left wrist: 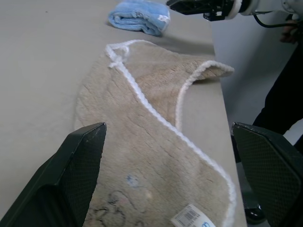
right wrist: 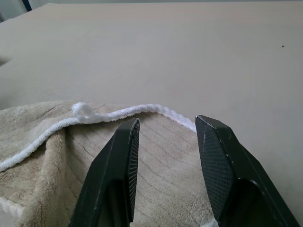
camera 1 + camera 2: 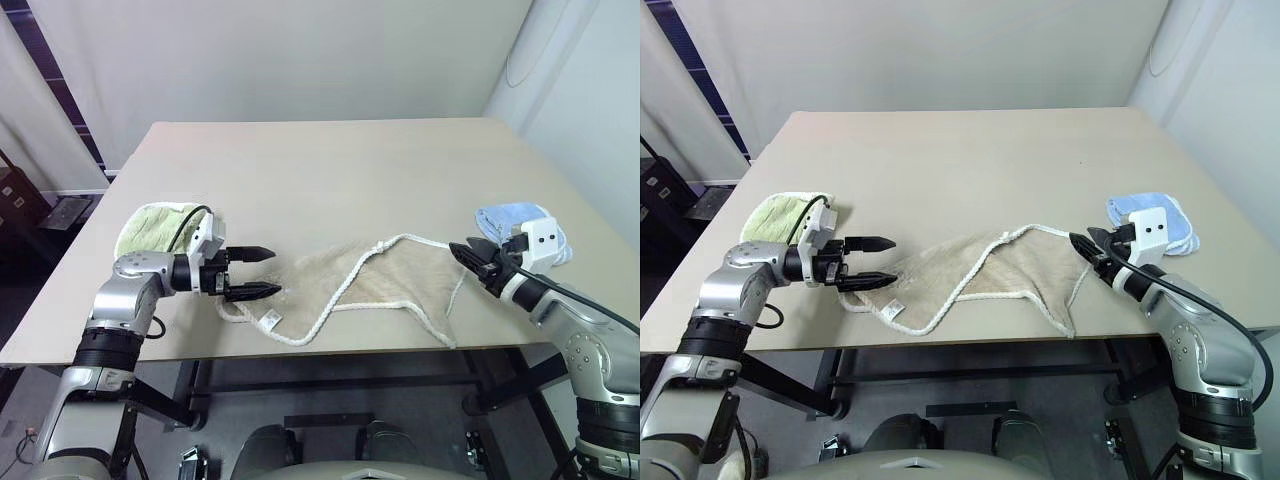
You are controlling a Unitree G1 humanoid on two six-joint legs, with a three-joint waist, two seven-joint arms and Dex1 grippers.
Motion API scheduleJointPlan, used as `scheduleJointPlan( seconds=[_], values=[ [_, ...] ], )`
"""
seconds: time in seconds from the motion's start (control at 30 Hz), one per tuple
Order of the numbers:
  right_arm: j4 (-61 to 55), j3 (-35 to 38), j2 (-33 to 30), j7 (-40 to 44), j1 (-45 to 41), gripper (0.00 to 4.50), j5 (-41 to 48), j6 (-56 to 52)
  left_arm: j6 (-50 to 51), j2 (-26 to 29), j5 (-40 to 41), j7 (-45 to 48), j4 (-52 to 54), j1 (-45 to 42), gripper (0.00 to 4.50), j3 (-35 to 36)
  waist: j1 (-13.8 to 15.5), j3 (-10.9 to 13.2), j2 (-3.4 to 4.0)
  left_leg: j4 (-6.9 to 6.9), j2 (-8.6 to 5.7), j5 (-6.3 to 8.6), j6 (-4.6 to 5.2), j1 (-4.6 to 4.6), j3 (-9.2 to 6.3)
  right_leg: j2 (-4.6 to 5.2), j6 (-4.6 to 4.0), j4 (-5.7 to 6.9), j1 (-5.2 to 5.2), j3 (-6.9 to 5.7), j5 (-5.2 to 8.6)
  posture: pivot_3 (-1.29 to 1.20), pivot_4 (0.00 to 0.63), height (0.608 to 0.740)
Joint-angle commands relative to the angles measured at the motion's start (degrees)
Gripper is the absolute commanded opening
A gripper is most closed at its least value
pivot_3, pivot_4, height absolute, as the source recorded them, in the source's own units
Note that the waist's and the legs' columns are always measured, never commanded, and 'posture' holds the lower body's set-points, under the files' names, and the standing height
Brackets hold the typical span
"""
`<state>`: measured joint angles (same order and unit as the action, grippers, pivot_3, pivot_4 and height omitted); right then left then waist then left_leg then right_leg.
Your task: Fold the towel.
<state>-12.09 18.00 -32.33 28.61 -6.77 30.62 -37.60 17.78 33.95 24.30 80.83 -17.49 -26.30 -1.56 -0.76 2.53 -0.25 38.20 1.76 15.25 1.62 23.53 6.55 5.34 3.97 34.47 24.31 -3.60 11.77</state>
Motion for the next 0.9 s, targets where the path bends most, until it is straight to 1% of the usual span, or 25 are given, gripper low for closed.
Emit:
scheduleJointPlan(
  seconds=[0.03,0.17,0.33,0.5,0.63,0.73,0.87,0.9],
  values=[
    [-1.37,-0.23,-0.92,1.21,-0.73,1.94,0.22,0.35,-0.16,-0.59,0.28,-0.37,2.31,-0.11,4.50,-0.36,0.02,0.00,0.00,0.01,0.00,0.00,0.00,0.00,0.00,0.00,0.00,0.00,0.00,0.00,0.00,0.00,0.000,0.740],
    [0.72,-0.24,-0.68,-0.02,-2.81,1.94,-1.05,0.80,-3.26,-2.03,-1.43,0.21,-0.49,-0.43,4.50,-1.27,0.01,0.00,0.00,0.02,0.00,0.00,0.00,-0.01,0.00,0.01,0.00,0.02,-0.01,0.00,0.00,0.00,0.000,0.740],
    [-0.41,0.98,-0.12,-0.64,-3.78,1.94,1.17,-0.92,-3.86,-3.27,-1.42,0.35,-1.10,-1.64,4.50,-1.76,0.00,0.00,0.00,0.01,0.00,0.00,0.00,-0.01,-0.01,0.00,0.00,0.04,0.01,0.00,0.00,0.00,0.000,0.740],
    [5.87,2.73,-0.48,-2.35,-5.29,1.94,-0.15,0.13,-5.55,-4.71,-1.98,0.46,-1.57,-1.97,4.50,-2.52,0.05,0.00,-0.01,0.04,-0.02,0.00,0.01,-0.01,-0.01,0.00,0.00,0.04,-0.03,0.00,0.00,0.00,0.000,0.740],
    [15.66,0.80,-1.87,-2.11,-7.56,1.94,-4.83,4.11,-6.19,-6.11,-2.57,-0.56,-1.56,-1.41,4.50,-2.82,-0.05,-0.01,-0.01,0.06,-0.03,-0.01,0.01,-0.02,0.00,0.01,0.00,0.03,-0.05,0.00,0.00,0.00,0.000,0.740],
    [25.78,-1.29,-2.34,-2.17,-11.80,1.94,-9.04,7.74,-5.63,-6.33,-2.36,-0.53,-1.25,-1.15,4.50,-2.57,-0.37,0.00,0.00,0.05,-0.02,-0.01,0.02,-0.02,0.01,-0.01,0.00,0.08,-0.02,0.01,0.00,0.00,0.000,0.740],
    [41.88,-4.45,-2.66,0.27,-19.03,1.94,-13.98,13.79,-6.83,-6.36,-2.80,-0.59,-2.32,-0.89,4.50,-2.55,-0.63,0.00,0.02,0.06,-0.02,-0.03,0.03,-0.09,0.07,-0.05,0.00,0.18,0.00,0.09,0.00,0.00,0.000,0.740],
    [44.51,-4.86,-2.73,0.85,-20.20,2.12,-14.68,14.86,-6.76,-6.37,-2.70,-0.70,-2.10,-0.73,4.50,-2.53,-0.60,0.00,0.01,0.06,-0.02,-0.03,0.03,-0.10,0.08,-0.06,0.00,0.22,0.00,0.10,0.00,0.00,0.000,0.740]
  ],
)
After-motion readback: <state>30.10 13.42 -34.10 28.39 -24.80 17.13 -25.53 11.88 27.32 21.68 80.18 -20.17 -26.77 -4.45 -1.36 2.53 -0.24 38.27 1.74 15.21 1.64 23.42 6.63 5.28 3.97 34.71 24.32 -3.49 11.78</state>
